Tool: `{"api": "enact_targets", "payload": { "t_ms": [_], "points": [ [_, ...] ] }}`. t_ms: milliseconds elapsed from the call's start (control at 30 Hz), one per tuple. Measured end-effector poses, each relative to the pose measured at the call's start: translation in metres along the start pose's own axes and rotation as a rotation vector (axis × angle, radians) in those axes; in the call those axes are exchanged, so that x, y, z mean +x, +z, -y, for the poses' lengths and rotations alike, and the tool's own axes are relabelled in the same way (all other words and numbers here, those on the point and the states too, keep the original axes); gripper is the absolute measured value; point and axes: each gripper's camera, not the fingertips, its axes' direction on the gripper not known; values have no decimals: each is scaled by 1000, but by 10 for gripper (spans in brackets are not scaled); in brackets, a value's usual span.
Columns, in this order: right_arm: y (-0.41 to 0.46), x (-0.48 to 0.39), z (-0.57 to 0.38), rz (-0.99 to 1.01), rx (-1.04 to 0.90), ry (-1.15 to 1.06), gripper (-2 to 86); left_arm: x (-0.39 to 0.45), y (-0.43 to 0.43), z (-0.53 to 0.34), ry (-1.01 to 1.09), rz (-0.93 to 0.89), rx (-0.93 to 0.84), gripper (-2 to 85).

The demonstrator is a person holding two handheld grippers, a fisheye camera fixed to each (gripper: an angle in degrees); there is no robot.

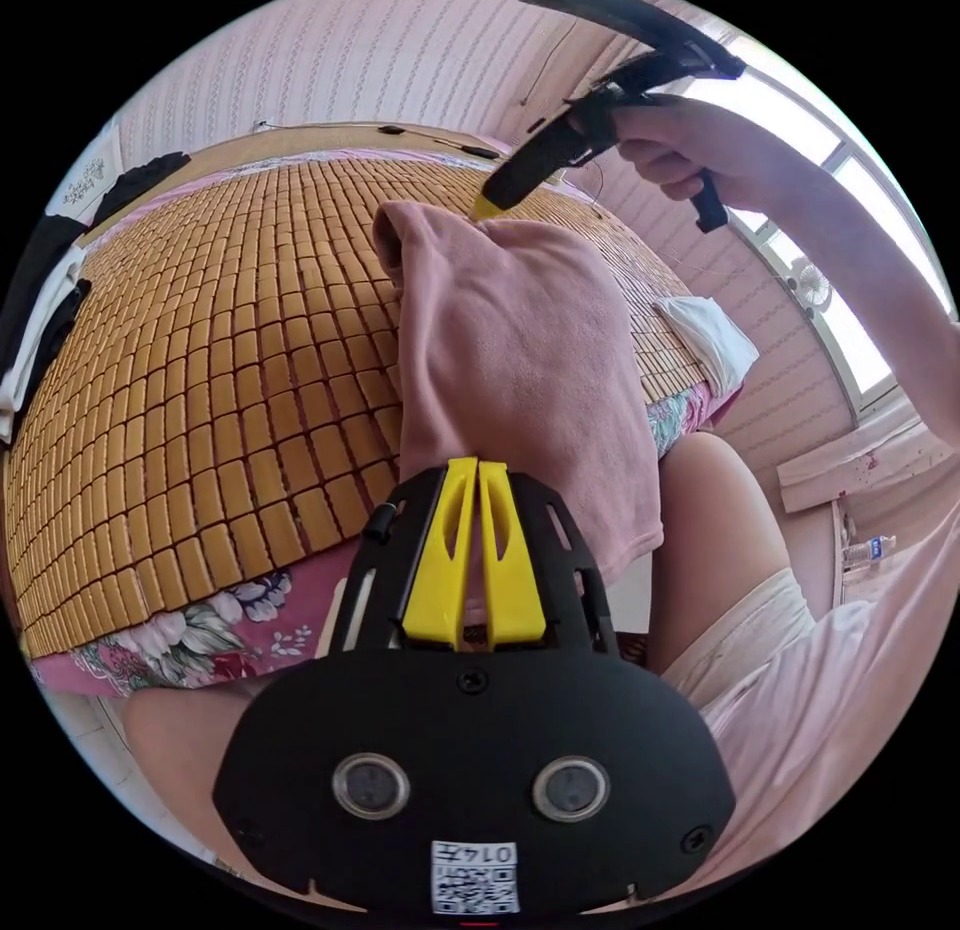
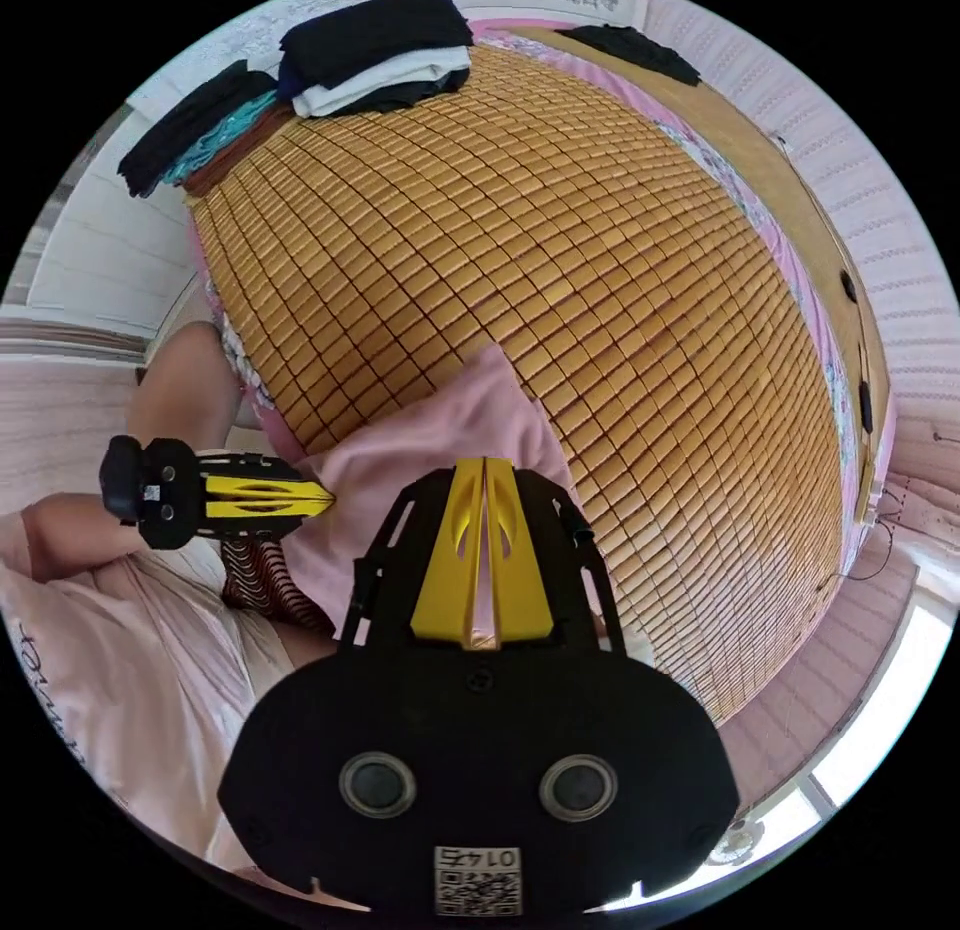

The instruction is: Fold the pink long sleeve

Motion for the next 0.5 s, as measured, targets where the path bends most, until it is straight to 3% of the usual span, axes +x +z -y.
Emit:
{"api": "enact_targets", "payload": {
  "t_ms": [133, 200, 333, 400, 500],
  "points": [
    [32, -13, 38, -73, -66, -65, -5, -3, -4, 10, 18, 26, -27, -10],
    [83, -8, 49, -75, -187, -47, -4, -4, -5, 11, 25, 46, -32, -9],
    [77, -7, 44, -68, -133, 31, -4, -17, -9, 13, -17, 1, -56, -4],
    [52, -21, 14, -163, 10, -3, 0, -25, -15, 15, -49, -36, -51, 7],
    [15, -26, -59, -109, 230, 66, 40, -41, -29, 21, -75, -108, -1, 70]
  ]
}}
